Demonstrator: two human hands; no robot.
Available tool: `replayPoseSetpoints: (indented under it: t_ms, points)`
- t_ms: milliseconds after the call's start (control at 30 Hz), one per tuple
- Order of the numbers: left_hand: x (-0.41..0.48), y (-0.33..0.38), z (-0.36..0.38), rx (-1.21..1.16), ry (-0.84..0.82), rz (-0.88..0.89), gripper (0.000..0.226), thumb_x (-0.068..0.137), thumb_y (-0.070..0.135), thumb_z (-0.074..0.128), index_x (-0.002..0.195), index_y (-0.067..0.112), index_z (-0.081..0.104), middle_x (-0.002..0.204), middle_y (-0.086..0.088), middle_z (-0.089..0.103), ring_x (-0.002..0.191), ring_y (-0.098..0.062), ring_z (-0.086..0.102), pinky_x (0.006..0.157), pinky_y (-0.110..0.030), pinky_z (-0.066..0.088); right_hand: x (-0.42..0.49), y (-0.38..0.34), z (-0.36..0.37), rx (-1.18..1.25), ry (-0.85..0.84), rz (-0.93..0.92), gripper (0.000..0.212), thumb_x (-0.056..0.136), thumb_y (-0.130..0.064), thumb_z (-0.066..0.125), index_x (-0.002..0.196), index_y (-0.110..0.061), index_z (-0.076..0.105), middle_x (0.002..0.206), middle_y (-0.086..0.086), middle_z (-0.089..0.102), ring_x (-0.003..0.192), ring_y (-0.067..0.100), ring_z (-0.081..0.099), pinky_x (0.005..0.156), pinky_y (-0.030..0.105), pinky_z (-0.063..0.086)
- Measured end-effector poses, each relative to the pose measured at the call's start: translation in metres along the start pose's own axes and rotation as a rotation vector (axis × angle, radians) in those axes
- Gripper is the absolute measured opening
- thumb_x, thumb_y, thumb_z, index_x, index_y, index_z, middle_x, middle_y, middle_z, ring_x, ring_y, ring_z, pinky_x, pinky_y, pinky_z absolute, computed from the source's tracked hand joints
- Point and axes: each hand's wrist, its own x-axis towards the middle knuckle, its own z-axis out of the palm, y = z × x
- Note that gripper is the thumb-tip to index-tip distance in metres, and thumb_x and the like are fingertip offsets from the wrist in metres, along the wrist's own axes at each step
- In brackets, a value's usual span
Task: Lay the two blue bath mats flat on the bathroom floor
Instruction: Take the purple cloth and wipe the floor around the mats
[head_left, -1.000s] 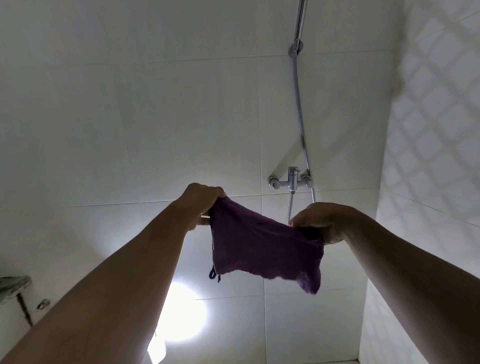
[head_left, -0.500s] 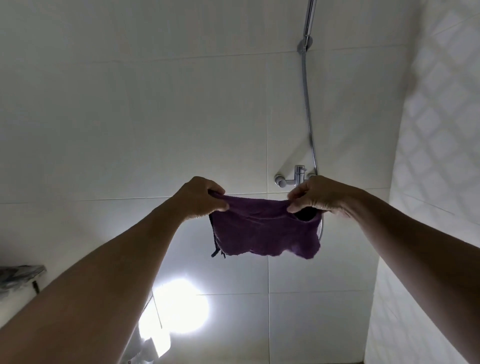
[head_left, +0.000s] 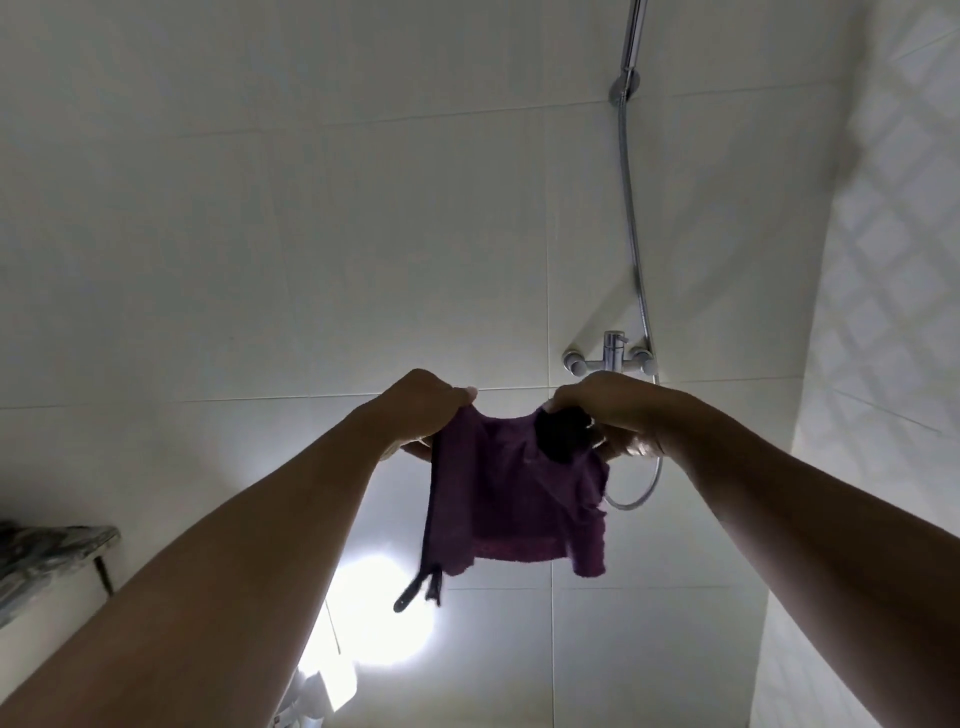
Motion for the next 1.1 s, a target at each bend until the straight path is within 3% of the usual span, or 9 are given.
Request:
replayPoseSetpoints:
  t_ms: [133,233,333,500,633,733,800,933,1100]
  points:
    - [-0.002,0.004,-0.002,-0.285,-0.189,-0.011,0.033,0.101,0.028,0.054,0.097,0.000,0.071,0.093,-0.019,0.072,0.082,-0.033,0.073,0.082,-0.047,0.063,0.003,-0.017,0.008,0.263,-0.232,-0.030,0.026,0.093,-0.011,0.042,0.107,-0.002,0.062,0.103,0.019,0.068,0.090,0.033,0.068,0.084,0.045,0.057]
    - [-0.003,0.001,-0.005,-0.401,-0.315,0.026,0.022,0.087,0.013,0.059,0.106,0.004,0.066,0.103,-0.017,0.069,0.094,-0.034,0.071,0.090,-0.048,0.059,0.005,-0.024,0.006,0.172,-0.220,-0.072,0.040,0.093,-0.006,0.038,0.119,-0.003,0.069,0.119,0.015,0.071,0.116,0.031,0.065,0.105,0.053,0.046]
    - [-0.003,-0.002,-0.004,-0.313,-0.330,0.082,0.043,0.082,0.000,0.072,0.123,0.007,0.059,0.118,-0.017,0.071,0.108,-0.034,0.071,0.097,-0.046,0.057,0.006,-0.027,0.005,0.040,-0.154,-0.107,0.035,0.096,-0.010,0.048,0.118,-0.016,0.074,0.122,0.005,0.072,0.121,0.025,0.062,0.103,0.046,0.045]
    - [-0.002,-0.002,0.007,-0.244,-0.159,0.135,0.033,0.088,-0.014,0.058,0.115,0.004,0.064,0.105,-0.019,0.070,0.089,-0.026,0.070,0.077,-0.034,0.061,0.008,-0.022,0.006,-0.023,-0.085,-0.125,0.047,0.086,0.001,0.048,0.111,-0.026,0.076,0.126,-0.001,0.061,0.119,0.020,0.053,0.089,0.039,0.045]
    - [-0.003,-0.002,0.008,-0.417,-0.169,0.121,0.036,0.097,-0.013,0.046,0.115,0.009,0.069,0.095,-0.011,0.068,0.081,-0.019,0.062,0.066,-0.026,0.054,0.015,-0.003,0.005,0.083,-0.043,-0.118,0.026,0.090,-0.014,0.066,0.114,-0.022,0.065,0.128,0.005,0.062,0.125,0.026,0.054,0.092,0.043,0.045]
    - [-0.006,0.001,0.008,-0.520,-0.248,0.108,0.035,0.099,-0.009,0.046,0.117,0.010,0.069,0.099,-0.011,0.067,0.083,-0.020,0.061,0.066,-0.028,0.054,0.017,0.020,0.010,0.143,-0.193,-0.031,0.042,0.085,-0.034,0.072,0.122,-0.016,0.063,0.129,0.006,0.064,0.120,0.026,0.059,0.101,0.050,0.045]
    - [-0.007,-0.001,0.009,-0.496,-0.238,0.074,0.033,0.100,-0.004,0.044,0.114,0.014,0.069,0.097,-0.009,0.066,0.079,-0.021,0.062,0.062,-0.031,0.054,0.017,0.028,0.017,0.213,-0.207,-0.071,0.036,0.090,-0.035,0.069,0.117,-0.011,0.066,0.116,0.010,0.069,0.106,0.027,0.065,0.102,0.051,0.048]
    - [-0.011,-0.027,0.008,-0.496,-0.235,-0.098,0.025,0.098,0.019,0.044,0.112,0.012,0.064,0.103,-0.013,0.064,0.085,-0.033,0.064,0.086,-0.054,0.058,0.022,0.029,0.034,0.300,0.022,-0.172,0.029,0.098,-0.034,0.061,0.116,-0.011,0.066,0.106,0.014,0.071,0.091,0.027,0.068,0.080,0.040,0.056]
    - [-0.015,-0.073,0.027,-0.563,-0.276,-0.172,0.033,0.093,0.031,0.063,0.113,0.007,0.057,0.106,-0.016,0.062,0.089,-0.034,0.065,0.087,-0.050,0.058,0.033,0.051,0.058,0.248,0.056,-0.110,0.034,0.097,-0.047,0.058,0.109,-0.016,0.062,0.115,0.011,0.069,0.103,0.027,0.067,0.098,0.048,0.054]
